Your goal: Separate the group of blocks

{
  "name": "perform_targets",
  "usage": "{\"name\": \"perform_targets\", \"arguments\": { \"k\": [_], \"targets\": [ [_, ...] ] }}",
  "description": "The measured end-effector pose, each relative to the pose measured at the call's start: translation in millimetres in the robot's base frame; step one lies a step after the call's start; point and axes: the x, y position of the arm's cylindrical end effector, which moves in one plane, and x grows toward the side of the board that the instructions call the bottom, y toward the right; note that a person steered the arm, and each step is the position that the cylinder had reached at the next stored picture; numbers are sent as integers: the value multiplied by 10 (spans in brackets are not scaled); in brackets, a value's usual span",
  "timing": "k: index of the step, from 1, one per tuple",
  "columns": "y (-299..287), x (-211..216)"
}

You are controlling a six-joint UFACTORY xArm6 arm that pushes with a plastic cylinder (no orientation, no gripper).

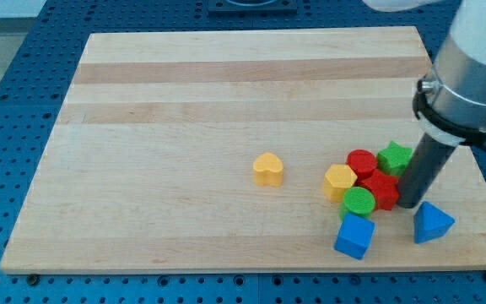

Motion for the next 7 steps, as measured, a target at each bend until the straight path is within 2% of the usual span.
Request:
{"name": "perform_targets", "arguments": {
  "k": [5,6,7],
  "targets": [
    [-1128,-273],
    [-1120,-201],
    [-746,3]
  ]
}}
